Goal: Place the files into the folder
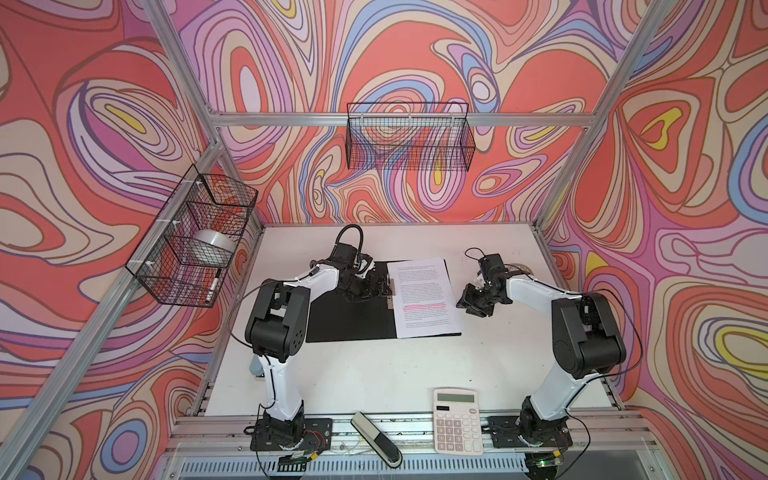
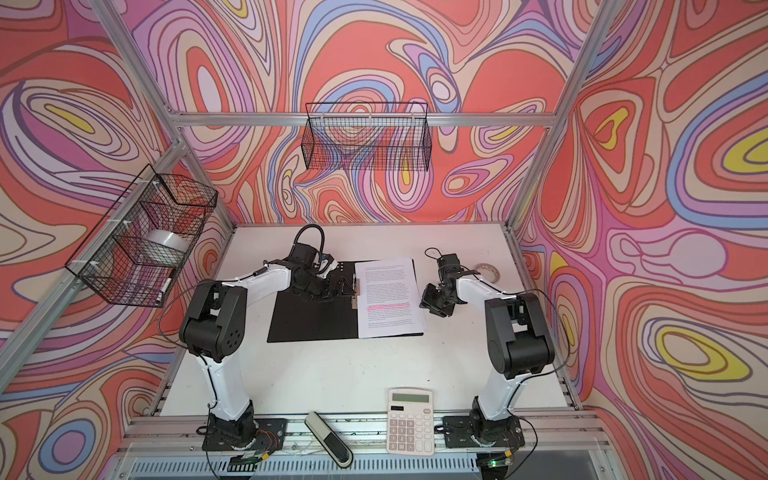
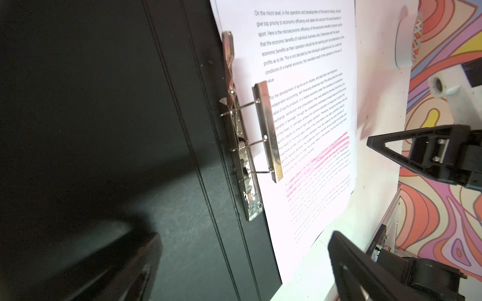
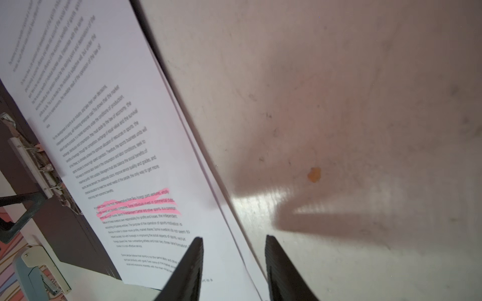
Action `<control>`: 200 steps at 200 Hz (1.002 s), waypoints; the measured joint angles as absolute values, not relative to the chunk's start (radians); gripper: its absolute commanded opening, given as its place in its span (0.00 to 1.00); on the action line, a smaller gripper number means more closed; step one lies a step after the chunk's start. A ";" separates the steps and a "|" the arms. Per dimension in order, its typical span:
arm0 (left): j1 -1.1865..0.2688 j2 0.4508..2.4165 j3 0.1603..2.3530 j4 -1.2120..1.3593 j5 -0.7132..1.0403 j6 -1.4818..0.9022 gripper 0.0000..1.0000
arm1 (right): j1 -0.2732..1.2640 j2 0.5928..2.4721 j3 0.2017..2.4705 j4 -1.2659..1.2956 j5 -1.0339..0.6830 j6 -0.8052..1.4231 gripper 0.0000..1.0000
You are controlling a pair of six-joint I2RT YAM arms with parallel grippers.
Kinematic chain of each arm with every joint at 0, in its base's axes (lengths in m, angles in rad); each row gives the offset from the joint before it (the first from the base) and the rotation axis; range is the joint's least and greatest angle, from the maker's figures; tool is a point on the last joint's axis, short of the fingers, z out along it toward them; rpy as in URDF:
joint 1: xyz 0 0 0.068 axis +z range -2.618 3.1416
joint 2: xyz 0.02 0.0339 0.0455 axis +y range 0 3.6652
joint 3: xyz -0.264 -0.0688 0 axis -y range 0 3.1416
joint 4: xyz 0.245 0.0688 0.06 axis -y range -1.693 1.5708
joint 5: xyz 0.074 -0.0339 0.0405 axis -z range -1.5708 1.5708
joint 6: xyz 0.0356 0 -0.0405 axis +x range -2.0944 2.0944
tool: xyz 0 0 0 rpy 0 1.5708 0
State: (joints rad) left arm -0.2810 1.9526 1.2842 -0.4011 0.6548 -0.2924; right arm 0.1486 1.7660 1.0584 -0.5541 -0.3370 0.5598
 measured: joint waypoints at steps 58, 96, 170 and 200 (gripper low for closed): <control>-0.281 1.964 1.260 -0.362 0.700 -0.316 1.00 | 0.136 1.808 1.056 -0.501 -0.421 0.561 0.43; -0.281 1.985 1.258 -0.310 0.747 -0.341 1.00 | 0.133 1.821 1.056 -0.484 -0.482 0.559 0.42; -0.281 2.008 1.259 -0.248 0.801 -0.369 1.00 | 0.132 1.829 1.054 -0.492 -0.545 0.559 0.40; -0.281 2.012 1.259 -0.237 0.811 -0.371 1.00 | 0.131 1.831 1.054 -0.494 -0.551 0.559 0.40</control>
